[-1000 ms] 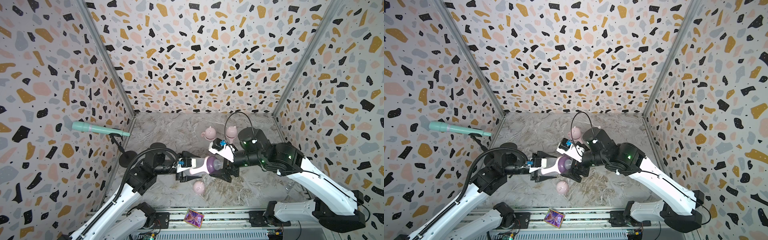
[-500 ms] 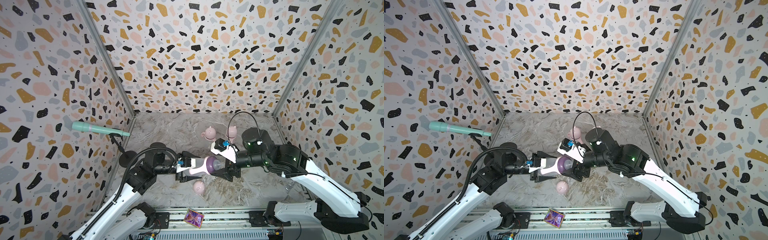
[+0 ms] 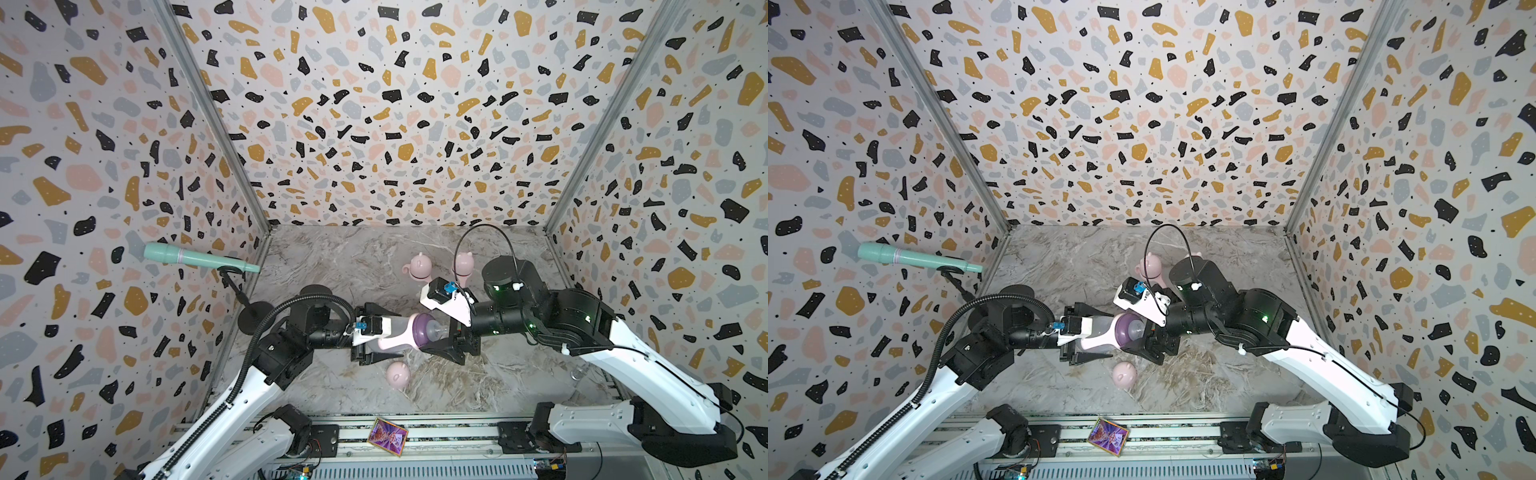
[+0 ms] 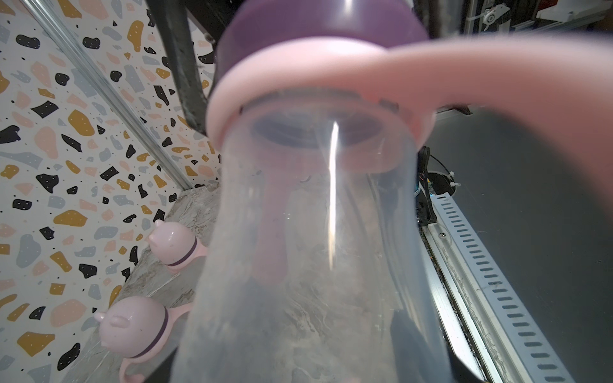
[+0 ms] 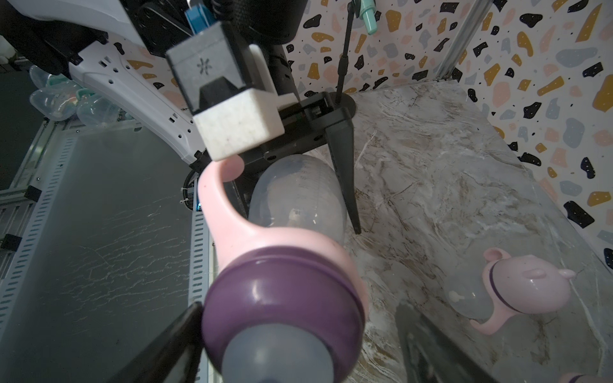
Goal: Assemble the baby bottles
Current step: Screw the nipple onto the baby bottle.
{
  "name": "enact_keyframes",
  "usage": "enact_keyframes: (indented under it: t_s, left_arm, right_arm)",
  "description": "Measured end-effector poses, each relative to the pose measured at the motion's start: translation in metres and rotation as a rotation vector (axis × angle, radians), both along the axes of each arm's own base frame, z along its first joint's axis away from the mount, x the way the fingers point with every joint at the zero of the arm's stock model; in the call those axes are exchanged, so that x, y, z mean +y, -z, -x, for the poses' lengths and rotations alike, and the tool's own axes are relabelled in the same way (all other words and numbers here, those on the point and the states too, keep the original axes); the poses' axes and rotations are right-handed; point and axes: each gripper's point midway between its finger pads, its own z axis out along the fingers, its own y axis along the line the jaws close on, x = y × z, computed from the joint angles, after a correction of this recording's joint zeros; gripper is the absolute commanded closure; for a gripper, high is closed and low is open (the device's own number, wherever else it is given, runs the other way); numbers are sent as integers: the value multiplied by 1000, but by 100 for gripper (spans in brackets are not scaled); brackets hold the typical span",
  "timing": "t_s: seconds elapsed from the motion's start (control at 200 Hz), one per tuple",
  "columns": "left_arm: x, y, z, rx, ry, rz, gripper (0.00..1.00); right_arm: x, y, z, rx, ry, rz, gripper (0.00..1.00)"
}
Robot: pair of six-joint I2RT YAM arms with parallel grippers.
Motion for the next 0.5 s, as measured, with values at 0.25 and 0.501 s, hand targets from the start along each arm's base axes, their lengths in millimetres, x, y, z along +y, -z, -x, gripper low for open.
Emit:
enact_keyframes:
  t_s: [0.25,0.501]
  left_arm:
    - [0,0,0,13,-5,0,100]
    - [0,1,-1,16,-11,-1,100]
  right_arm:
    - [5,7,-2,11,-2,20,18]
    - [5,7,-3,18,7,21,15]
